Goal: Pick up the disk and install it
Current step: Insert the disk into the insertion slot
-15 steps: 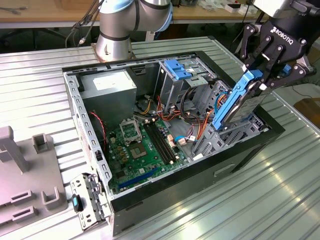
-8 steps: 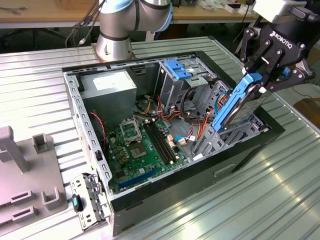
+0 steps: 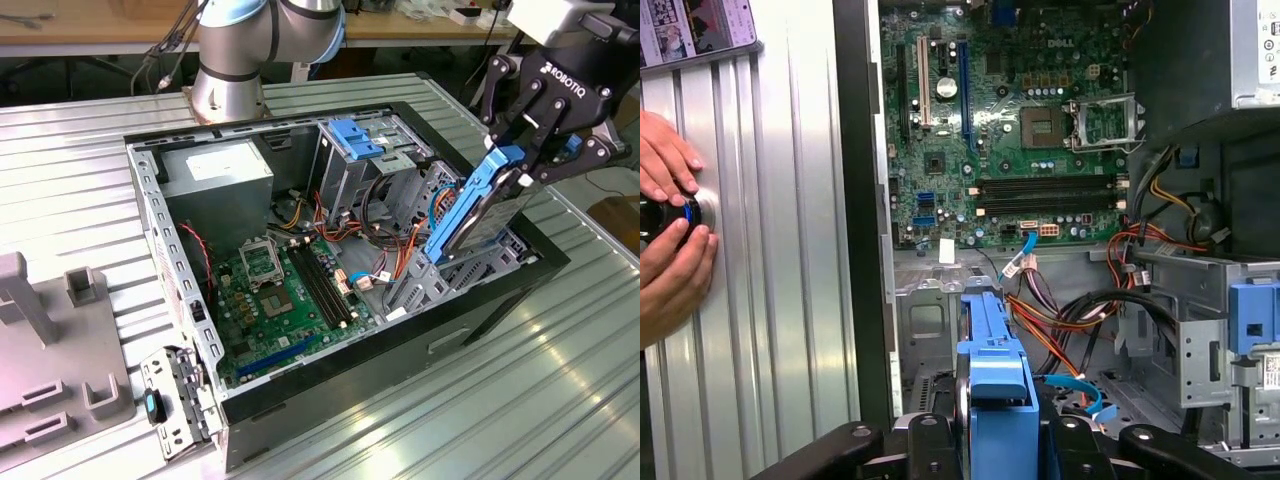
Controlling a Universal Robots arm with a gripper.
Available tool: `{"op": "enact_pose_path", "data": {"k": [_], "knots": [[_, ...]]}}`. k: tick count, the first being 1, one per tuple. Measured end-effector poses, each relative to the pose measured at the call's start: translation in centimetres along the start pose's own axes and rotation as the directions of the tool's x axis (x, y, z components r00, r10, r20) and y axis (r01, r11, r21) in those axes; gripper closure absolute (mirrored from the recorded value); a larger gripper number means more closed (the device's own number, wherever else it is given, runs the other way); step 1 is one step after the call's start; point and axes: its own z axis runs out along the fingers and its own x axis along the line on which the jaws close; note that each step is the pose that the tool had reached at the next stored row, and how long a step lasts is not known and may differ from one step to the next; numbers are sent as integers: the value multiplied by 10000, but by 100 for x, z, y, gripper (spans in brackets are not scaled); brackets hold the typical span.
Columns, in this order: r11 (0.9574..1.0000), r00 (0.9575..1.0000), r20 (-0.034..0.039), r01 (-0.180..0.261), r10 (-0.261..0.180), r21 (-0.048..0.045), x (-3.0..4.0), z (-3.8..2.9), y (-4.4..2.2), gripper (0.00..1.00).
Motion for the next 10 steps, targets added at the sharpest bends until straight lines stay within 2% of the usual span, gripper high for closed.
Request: {"op": "enact_pose_path", "data": {"k": [5,10], "knots": [[10000,10000,-3,0,0,-1,-1,-30,-2,63],[10000,10000,-2,44,-44,-1,0,-31,17,63]]}}
